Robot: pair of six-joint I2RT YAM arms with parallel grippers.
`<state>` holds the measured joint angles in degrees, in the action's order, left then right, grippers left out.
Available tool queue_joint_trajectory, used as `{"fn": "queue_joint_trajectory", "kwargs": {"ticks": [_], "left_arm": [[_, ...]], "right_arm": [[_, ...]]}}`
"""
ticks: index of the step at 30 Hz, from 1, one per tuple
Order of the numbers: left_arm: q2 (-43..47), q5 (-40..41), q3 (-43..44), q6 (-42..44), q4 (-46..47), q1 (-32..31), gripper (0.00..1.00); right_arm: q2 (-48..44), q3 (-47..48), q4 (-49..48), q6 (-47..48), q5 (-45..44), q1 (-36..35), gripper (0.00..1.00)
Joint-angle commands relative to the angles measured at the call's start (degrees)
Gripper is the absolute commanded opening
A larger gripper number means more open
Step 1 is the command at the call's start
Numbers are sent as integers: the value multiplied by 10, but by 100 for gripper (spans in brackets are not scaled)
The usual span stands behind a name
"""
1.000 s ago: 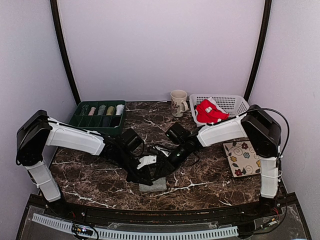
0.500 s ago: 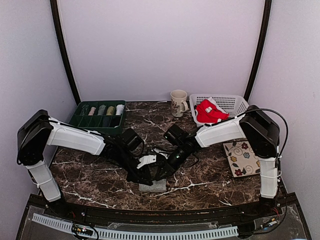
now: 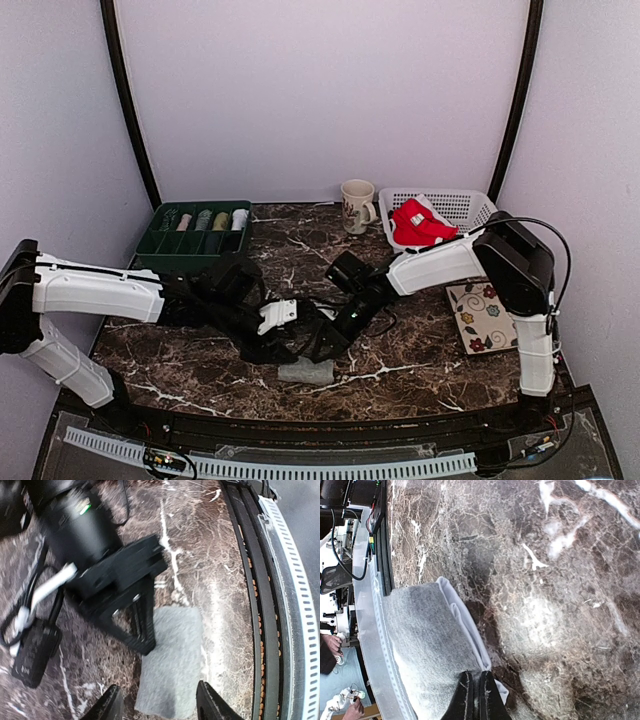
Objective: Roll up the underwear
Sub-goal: Pick up the underwear from the center of the board.
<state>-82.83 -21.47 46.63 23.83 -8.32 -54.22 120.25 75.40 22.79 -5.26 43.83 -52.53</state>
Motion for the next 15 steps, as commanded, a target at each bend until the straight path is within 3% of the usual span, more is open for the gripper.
{"fn": "queue_joint_trajectory", "kwargs": {"ticks": [1, 10, 15], "left_arm": [[23, 102, -18, 31, 17, -58, 52], [-36, 212, -6, 76, 21, -118, 54], [-66, 232, -1, 97, 33, -138, 55]], "right_arm": [[28, 4, 28, -5, -34, -4, 0], [33, 10, 34, -6, -34, -2, 0], [36, 12, 36, -6, -36, -1, 0]]}}
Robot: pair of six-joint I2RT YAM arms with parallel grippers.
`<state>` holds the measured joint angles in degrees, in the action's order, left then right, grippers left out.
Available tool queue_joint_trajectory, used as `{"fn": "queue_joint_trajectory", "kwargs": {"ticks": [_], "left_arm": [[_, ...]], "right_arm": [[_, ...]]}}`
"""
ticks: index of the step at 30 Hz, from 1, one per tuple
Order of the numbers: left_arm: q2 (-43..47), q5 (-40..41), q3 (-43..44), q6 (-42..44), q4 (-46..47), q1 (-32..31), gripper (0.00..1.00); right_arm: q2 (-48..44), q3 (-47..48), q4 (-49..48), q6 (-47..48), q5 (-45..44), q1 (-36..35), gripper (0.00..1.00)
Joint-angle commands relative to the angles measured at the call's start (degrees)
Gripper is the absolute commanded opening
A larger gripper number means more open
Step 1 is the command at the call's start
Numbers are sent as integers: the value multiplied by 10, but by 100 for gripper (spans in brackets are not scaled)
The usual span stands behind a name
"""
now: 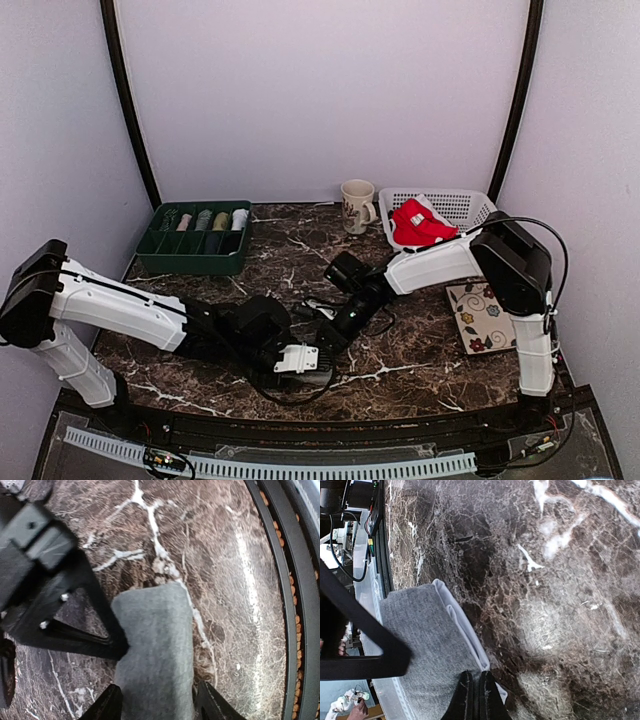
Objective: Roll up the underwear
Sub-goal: Pick up the underwear from the center of the board.
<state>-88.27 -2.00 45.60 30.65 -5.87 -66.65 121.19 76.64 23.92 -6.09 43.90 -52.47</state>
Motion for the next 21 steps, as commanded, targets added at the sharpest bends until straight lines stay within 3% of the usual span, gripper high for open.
{"fn": "queue_joint_trajectory", "kwargs": {"ticks": [1, 7, 12, 18, 21], "left_arm": [[-17, 40, 10, 33, 8, -17, 54], [-65, 78, 21, 57, 10, -28, 54], [-93, 89, 23, 70, 6, -31, 49], [-93, 72, 20, 42, -20, -30, 20], [-62, 34, 26, -13, -35, -12, 10]], "right_arm": [[27, -1, 24, 2, -38, -1, 0], [32, 2, 28, 3, -36, 0, 0], [35, 5, 37, 10, -36, 0, 0], [16, 4, 38, 13, -35, 6, 2], [-13, 0, 30, -2, -36, 25, 20]]}}
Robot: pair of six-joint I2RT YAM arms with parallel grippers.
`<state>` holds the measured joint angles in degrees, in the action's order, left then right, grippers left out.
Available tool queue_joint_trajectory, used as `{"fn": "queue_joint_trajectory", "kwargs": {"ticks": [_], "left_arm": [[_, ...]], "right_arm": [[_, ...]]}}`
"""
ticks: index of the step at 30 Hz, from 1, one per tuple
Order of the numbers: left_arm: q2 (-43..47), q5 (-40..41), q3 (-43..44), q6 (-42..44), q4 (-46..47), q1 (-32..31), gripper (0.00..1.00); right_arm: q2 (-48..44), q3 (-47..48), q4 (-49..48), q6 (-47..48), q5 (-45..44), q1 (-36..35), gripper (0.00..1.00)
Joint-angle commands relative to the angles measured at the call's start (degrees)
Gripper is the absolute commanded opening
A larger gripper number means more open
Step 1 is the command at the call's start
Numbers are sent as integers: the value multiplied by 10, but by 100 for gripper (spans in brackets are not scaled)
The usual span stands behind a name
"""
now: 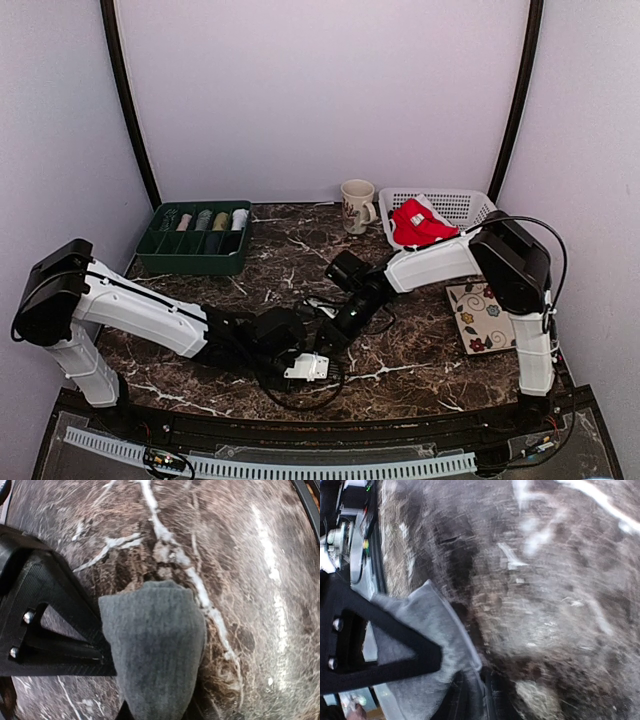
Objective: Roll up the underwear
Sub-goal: Pick up the underwear from the center of the board, then place the underwear in the storage box.
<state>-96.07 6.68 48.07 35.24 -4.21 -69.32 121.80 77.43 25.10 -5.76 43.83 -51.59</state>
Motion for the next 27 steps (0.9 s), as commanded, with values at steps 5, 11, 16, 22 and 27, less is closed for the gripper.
{"fn": "queue_joint_trajectory", "kwargs": {"ticks": [5, 11, 16, 22, 27], "left_arm": [[86, -99, 0, -146, -65, 67, 0], [158, -99, 32, -225, -109, 146, 0], [205, -110, 80, -283, -135, 235, 0], [210, -112, 162, -330, -159, 368, 0], [176, -80, 212, -359, -159, 452, 0]], "right_arm": [[-94, -21, 14, -31, -55, 74, 50], [-194, -20, 18, -26, -94, 126, 54], [-267, 3, 31, -21, -140, 152, 56], [-355, 9, 17, -34, -189, 173, 71], [-430, -49, -53, -112, -188, 190, 100]]}}
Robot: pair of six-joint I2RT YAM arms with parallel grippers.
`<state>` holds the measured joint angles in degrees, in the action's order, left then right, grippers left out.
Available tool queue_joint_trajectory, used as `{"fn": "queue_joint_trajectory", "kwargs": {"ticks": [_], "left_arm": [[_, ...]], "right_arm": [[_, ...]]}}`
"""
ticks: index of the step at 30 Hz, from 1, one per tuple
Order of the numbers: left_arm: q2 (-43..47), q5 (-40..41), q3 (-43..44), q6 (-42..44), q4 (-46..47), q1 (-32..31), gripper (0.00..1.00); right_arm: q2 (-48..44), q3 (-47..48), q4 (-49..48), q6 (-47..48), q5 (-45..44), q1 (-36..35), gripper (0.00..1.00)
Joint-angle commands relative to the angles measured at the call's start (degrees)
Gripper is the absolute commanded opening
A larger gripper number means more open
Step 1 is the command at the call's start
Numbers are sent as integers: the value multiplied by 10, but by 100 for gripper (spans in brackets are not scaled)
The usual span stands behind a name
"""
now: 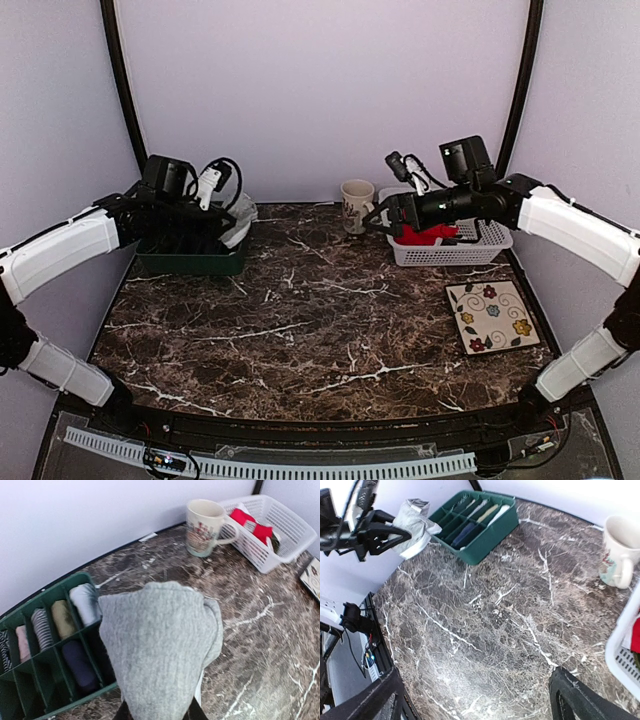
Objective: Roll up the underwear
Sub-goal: Place the underwear in the storage box.
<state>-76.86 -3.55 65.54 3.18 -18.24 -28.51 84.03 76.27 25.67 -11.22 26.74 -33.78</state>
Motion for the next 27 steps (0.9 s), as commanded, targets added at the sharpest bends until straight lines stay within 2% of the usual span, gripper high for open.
{"fn": "queue_joint_trajectory", "kwargs": {"ticks": [1, 6, 12, 20, 27], "left_arm": [[-26, 35, 47, -39, -17, 55, 0], [-91, 123, 89, -27, -8, 89, 0], [-158, 192, 120, -17, -4, 149, 0], [-214, 196, 127, 24, 7, 208, 0], [-269, 208, 138, 51, 26, 219, 0]], "right_arm": [[-65, -51, -72, -70, -17, 14, 100], [-111, -98, -102, -105, -18, 33, 100], [-139, -134, -79, -113, -14, 43, 100], [-152, -159, -82, -129, 13, 47, 100], [-146, -163, -77, -134, 20, 47, 100]]}}
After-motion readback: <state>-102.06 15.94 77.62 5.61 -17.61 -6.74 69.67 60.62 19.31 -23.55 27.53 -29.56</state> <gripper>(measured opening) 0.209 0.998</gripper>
